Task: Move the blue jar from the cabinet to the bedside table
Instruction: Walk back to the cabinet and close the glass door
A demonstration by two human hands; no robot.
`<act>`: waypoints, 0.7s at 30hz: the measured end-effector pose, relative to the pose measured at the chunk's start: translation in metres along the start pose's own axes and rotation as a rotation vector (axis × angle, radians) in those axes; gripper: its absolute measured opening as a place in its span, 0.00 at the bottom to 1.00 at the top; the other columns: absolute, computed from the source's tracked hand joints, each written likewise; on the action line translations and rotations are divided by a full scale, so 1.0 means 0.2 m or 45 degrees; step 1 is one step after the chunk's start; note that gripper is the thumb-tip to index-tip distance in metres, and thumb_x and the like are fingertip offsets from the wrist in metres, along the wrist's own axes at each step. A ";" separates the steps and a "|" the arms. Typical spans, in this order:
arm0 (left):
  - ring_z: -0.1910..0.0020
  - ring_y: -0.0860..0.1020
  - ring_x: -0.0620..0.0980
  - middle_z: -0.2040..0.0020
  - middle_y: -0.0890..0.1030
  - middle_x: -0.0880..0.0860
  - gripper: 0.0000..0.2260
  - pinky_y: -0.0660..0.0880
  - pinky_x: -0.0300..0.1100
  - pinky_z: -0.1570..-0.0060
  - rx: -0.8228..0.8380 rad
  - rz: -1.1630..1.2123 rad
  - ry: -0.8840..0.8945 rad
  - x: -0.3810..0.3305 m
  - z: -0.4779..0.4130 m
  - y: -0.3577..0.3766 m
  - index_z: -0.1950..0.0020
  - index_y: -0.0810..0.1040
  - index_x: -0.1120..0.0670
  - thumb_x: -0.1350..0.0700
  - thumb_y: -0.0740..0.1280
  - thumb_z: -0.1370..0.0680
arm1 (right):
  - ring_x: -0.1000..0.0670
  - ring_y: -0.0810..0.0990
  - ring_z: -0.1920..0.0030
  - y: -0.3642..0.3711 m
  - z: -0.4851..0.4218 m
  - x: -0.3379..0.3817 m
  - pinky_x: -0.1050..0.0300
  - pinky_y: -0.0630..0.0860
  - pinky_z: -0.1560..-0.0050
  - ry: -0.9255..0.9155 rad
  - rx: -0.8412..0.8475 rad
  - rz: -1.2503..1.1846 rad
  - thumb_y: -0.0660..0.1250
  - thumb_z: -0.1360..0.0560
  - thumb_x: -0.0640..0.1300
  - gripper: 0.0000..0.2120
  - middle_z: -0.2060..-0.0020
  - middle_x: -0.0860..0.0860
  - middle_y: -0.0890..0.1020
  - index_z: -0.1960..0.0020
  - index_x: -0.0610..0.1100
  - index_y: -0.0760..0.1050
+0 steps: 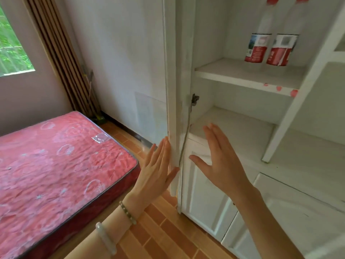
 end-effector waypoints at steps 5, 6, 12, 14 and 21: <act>0.23 0.50 0.56 0.21 0.43 0.56 0.35 0.53 0.55 0.26 -0.147 0.022 0.227 -0.21 -0.11 0.14 0.23 0.41 0.61 0.46 0.57 0.19 | 0.45 0.58 0.29 -0.16 0.15 -0.18 0.50 0.63 0.34 0.152 -0.038 0.141 0.60 0.28 0.60 0.36 0.28 0.42 0.61 0.28 0.41 0.57; 0.23 0.50 0.56 0.21 0.42 0.56 0.36 0.53 0.55 0.26 -0.161 0.042 0.253 -0.25 -0.14 0.17 0.23 0.40 0.61 0.46 0.58 0.19 | 0.46 0.57 0.28 -0.20 0.18 -0.21 0.52 0.60 0.33 0.176 -0.044 0.176 0.60 0.28 0.60 0.36 0.28 0.42 0.61 0.28 0.41 0.56; 0.23 0.48 0.57 0.21 0.46 0.58 0.33 0.49 0.54 0.25 -0.088 0.058 0.396 -0.50 -0.32 0.33 0.23 0.46 0.61 0.45 0.55 0.18 | 0.46 0.57 0.29 -0.40 0.34 -0.34 0.52 0.57 0.33 0.333 -0.099 0.310 0.59 0.28 0.59 0.36 0.28 0.42 0.61 0.28 0.40 0.57; 0.23 0.49 0.57 0.22 0.51 0.60 0.32 0.48 0.54 0.25 -0.058 0.062 0.437 -0.59 -0.39 0.36 0.23 0.50 0.62 0.44 0.55 0.18 | 0.46 0.57 0.28 -0.44 0.38 -0.39 0.52 0.57 0.32 0.376 -0.109 0.347 0.59 0.28 0.59 0.36 0.28 0.42 0.60 0.28 0.39 0.57; 0.23 0.51 0.57 0.23 0.54 0.59 0.32 0.54 0.57 0.27 0.056 0.068 0.492 -0.80 -0.67 0.58 0.23 0.51 0.61 0.41 0.51 0.19 | 0.44 0.57 0.28 -0.54 0.40 -0.58 0.51 0.55 0.32 0.471 -0.148 0.448 0.68 0.28 0.52 0.36 0.29 0.40 0.61 0.28 0.38 0.56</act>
Point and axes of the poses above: each hand's wrist, its own z-axis away from the middle knuckle, its own y-axis out of the palm, x = y × z, the point moved 6 cm from there along -z, towards the middle knuckle
